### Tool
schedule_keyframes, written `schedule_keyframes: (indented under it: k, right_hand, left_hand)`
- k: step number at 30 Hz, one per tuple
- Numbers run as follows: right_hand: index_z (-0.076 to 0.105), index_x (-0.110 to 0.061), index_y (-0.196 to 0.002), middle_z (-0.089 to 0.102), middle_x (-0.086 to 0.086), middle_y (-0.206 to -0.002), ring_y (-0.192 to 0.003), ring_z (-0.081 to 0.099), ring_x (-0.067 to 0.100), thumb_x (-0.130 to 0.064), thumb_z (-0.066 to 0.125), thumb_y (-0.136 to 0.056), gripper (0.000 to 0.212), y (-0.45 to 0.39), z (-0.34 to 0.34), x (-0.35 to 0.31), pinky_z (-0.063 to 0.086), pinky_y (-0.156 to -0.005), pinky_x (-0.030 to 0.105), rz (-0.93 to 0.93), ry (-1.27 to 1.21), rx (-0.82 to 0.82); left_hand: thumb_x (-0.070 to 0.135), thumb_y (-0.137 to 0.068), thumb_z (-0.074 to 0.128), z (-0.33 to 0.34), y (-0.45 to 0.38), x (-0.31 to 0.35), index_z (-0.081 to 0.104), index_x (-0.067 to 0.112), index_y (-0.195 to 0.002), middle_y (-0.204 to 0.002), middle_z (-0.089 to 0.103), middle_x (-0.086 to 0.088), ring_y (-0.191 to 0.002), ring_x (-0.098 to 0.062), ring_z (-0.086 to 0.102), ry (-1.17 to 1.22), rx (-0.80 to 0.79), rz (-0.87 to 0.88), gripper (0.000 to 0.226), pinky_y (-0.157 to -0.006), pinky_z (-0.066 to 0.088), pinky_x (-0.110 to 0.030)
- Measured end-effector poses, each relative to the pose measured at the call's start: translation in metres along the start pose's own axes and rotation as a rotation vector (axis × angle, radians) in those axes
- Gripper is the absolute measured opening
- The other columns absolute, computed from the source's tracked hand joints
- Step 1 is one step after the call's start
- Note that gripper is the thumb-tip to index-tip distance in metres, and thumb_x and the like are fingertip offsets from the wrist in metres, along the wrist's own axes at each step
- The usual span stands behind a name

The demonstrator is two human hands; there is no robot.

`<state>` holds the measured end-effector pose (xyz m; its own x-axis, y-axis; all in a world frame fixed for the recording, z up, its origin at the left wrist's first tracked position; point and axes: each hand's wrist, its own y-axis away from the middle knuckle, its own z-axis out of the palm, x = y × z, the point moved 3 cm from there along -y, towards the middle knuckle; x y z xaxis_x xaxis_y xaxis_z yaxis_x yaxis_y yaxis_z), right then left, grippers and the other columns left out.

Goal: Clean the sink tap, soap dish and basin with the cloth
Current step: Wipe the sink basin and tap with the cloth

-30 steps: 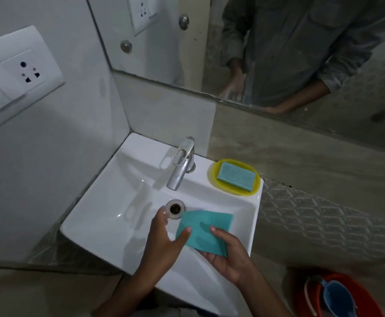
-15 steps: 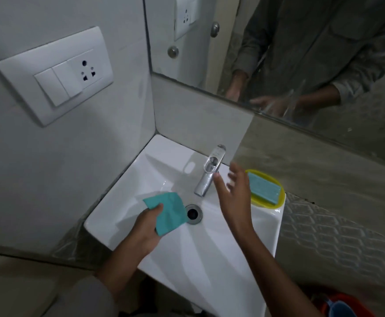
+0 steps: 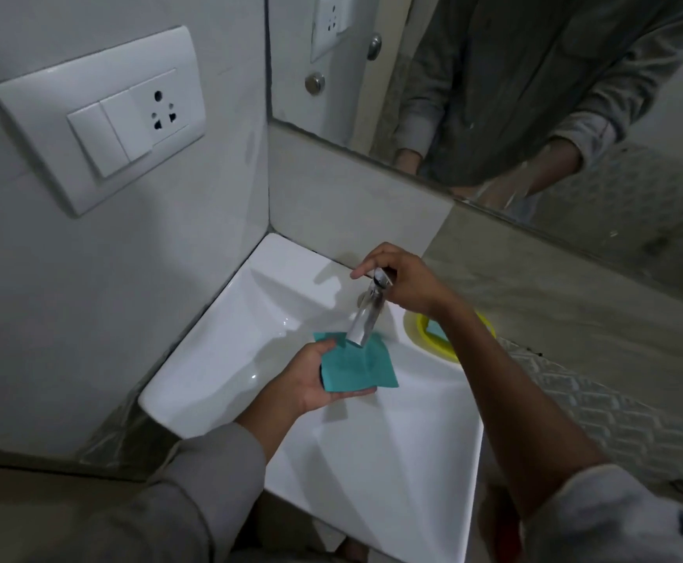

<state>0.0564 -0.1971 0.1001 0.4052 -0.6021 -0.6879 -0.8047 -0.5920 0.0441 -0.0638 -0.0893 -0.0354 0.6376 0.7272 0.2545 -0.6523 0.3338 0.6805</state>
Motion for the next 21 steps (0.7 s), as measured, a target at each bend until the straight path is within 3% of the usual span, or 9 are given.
schedule_keyframes:
  k: [3,6,11,15,16,18,21]
  right_hand:
    - [0.072,-0.020,-0.098,0.055,0.007,-0.102,-0.096,0.057,0.020,0.024,0.055,-0.070,0.055,0.004,0.002,0.002,0.048,-0.081,0.024,0.024,-0.101,0.048]
    - [0.071,-0.022,-0.098,0.056,0.010,-0.106,-0.100,0.056,0.022,0.024,0.055,-0.067,0.058,0.004,0.003,0.001,0.049,-0.085,0.031,0.051,-0.112,0.062]
    - [0.069,-0.026,-0.096,0.055,0.006,-0.107,-0.101,0.054,0.017,0.023,0.055,-0.068,0.057,0.007,0.004,-0.002,0.046,-0.084,0.022,0.086,-0.103,0.070]
    - [0.070,-0.023,-0.096,0.054,0.007,-0.105,-0.096,0.053,0.014,0.024,0.050,-0.067,0.059,0.007,0.006,-0.001,0.044,-0.080,0.016,0.113,-0.108,0.111]
    - [0.071,-0.022,-0.096,0.053,0.007,-0.103,-0.091,0.052,0.013,0.024,0.048,-0.066,0.059,0.006,0.009,-0.002,0.042,-0.077,0.014,0.130,-0.115,0.159]
    - [0.071,-0.018,-0.097,0.050,0.005,-0.099,-0.084,0.050,0.013,0.022,0.043,-0.064,0.059,0.006,0.020,-0.006,0.038,-0.069,0.010,0.190,-0.137,0.342]
    - [0.067,-0.023,-0.097,0.053,-0.002,-0.109,-0.094,0.056,0.018,0.012,0.044,-0.066,0.052,0.003,0.043,-0.020,0.045,-0.080,0.022,0.368,-0.186,0.678]
  left_hand:
    - [0.022,-0.091,0.053,0.004,-0.009,-0.002,0.059,0.008,-0.126,-0.127,0.062,-0.023,-0.116,-0.044,0.058,-0.039,-0.021,-0.015,0.039,-0.095,0.046,-0.062]
    - [0.027,-0.092,0.049,0.006,-0.017,-0.006,0.062,0.007,-0.115,-0.112,0.069,-0.021,-0.106,-0.040,0.062,-0.097,-0.015,-0.066,0.033,-0.087,0.050,-0.058]
    - [0.027,-0.093,0.058,0.006,-0.021,-0.005,0.059,0.013,-0.109,-0.111,0.065,-0.018,-0.101,-0.041,0.062,-0.312,0.052,-0.066,0.021,-0.073,0.055,-0.058]
    - [0.021,-0.096,0.055,0.005,-0.014,0.008,0.057,0.008,-0.114,-0.116,0.064,-0.017,-0.107,-0.038,0.060,-0.664,0.135,0.016,0.022,-0.088,0.051,-0.055]
    - [0.022,-0.097,0.053,0.005,-0.012,0.015,0.056,0.008,-0.116,-0.117,0.063,-0.016,-0.104,-0.033,0.061,-0.811,0.191,0.070,0.024,-0.088,0.052,-0.046]
    - [0.029,-0.097,0.050,0.005,-0.004,0.028,0.054,0.011,-0.112,-0.107,0.063,-0.009,-0.086,-0.018,0.058,-1.073,0.291,0.148,0.024,-0.071,0.047,-0.030]
    - [0.033,-0.097,0.048,0.000,0.009,0.047,0.050,0.016,-0.107,-0.092,0.056,-0.002,-0.075,-0.011,0.050,-1.267,0.390,0.216,0.020,-0.062,0.038,-0.025]
